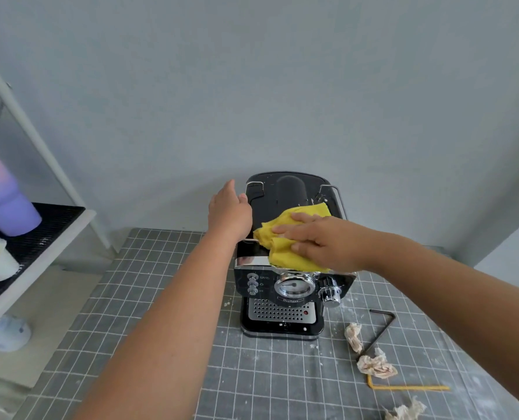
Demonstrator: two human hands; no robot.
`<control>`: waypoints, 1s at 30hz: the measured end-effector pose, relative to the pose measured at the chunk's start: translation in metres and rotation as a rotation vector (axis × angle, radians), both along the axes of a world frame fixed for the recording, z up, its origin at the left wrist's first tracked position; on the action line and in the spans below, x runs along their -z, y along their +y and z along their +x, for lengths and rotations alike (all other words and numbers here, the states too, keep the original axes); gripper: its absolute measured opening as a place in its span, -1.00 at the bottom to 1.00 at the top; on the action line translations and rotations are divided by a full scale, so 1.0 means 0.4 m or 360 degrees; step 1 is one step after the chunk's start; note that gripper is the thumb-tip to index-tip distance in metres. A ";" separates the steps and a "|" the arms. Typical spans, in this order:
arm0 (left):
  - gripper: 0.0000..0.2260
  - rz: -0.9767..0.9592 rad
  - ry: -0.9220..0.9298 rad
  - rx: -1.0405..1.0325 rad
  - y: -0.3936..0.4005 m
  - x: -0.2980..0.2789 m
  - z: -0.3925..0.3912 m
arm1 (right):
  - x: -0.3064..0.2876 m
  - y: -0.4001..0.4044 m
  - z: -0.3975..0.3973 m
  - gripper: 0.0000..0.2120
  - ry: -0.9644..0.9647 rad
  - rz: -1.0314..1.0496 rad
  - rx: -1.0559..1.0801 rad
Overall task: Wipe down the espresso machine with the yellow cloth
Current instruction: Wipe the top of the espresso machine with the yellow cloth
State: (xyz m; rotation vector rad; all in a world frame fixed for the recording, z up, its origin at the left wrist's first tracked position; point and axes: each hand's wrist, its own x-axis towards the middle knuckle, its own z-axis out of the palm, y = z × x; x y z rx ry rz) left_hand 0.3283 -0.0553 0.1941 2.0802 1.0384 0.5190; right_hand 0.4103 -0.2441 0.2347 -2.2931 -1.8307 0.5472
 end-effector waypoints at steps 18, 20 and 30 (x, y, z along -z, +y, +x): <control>-0.56 0.0177 0.0063 0.0072 0.001 0.008 0.008 | 0.031 0.078 -0.111 -0.31 -0.0404 -0.0194 0.0938; -0.56 0.0184 0.0065 0.0074 0.001 0.009 0.009 | 0.025 0.057 -0.153 -0.36 -0.0606 -0.0225 0.0926; -0.58 0.0165 0.0023 0.0109 -0.005 0.004 0.007 | 0.035 0.137 0.022 -0.32 -0.0369 0.0068 0.0913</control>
